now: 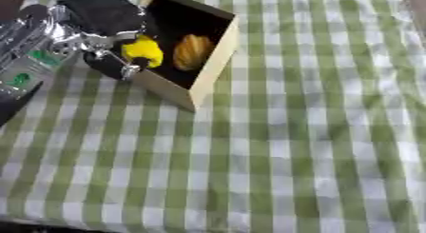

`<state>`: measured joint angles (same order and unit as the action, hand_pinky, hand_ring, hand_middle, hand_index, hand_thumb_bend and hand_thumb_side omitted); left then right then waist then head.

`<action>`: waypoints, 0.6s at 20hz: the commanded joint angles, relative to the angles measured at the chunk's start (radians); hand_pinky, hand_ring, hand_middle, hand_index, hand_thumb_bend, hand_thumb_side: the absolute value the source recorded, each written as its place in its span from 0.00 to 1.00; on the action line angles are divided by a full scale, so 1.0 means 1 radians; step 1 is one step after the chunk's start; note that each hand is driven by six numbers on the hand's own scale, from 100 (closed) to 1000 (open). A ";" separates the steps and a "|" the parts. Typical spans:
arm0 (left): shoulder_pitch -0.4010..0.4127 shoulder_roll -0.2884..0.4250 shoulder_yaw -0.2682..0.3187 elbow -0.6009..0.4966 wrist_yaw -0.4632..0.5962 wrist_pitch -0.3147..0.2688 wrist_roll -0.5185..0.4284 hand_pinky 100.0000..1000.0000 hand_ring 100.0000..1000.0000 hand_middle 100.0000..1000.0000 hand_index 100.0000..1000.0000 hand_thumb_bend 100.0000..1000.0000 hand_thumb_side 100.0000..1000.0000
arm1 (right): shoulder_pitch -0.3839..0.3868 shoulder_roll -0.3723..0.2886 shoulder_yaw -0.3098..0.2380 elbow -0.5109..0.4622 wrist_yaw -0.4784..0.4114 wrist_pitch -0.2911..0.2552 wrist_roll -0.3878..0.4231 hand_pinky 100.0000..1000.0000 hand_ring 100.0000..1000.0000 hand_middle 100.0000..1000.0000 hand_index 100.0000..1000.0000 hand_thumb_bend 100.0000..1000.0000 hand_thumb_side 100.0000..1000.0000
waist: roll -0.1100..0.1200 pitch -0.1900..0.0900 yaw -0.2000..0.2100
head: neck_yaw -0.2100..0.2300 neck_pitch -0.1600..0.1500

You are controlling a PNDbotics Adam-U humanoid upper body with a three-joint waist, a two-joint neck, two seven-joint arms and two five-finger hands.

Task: Pick up objects on the table and place them in the box.

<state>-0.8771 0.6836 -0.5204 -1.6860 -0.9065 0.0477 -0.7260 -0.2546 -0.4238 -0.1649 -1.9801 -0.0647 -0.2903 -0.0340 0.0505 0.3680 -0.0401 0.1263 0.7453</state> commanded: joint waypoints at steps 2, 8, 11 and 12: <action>0.001 0.024 0.007 -0.023 0.008 -0.001 -0.029 0.75 0.80 0.71 0.87 0.43 0.42 | -0.003 -0.007 -0.003 -0.020 -0.005 0.002 0.005 0.93 0.80 0.66 0.89 0.00 0.57 | -0.007 -0.019 0.001 | 0.002 -0.006; 0.003 0.038 0.068 -0.112 0.024 0.036 -0.031 0.77 0.82 0.74 0.89 0.54 0.53 | 0.002 -0.007 -0.003 -0.020 -0.006 0.005 0.006 0.93 0.80 0.66 0.89 0.00 0.57 | -0.010 -0.021 0.007 | 0.001 -0.005; 0.003 0.047 0.098 -0.144 0.039 0.057 -0.035 0.77 0.83 0.74 0.90 0.57 0.55 | 0.002 -0.007 -0.001 -0.020 -0.006 0.006 0.008 0.93 0.80 0.66 0.90 0.00 0.57 | -0.011 -0.023 0.008 | 0.000 -0.004; 0.004 0.050 0.109 -0.152 0.050 0.065 -0.036 0.76 0.82 0.74 0.89 0.56 0.56 | 0.003 -0.007 -0.002 -0.020 -0.006 0.007 0.008 0.93 0.80 0.66 0.90 0.00 0.57 | -0.011 -0.023 0.009 | 0.000 -0.003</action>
<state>-0.8623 0.7009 -0.4396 -1.8123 -0.8668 0.1015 -0.7615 -0.2460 -0.4176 -0.1647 -1.9801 -0.0647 -0.2838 -0.0283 0.0431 0.3681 -0.0317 0.1259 0.7456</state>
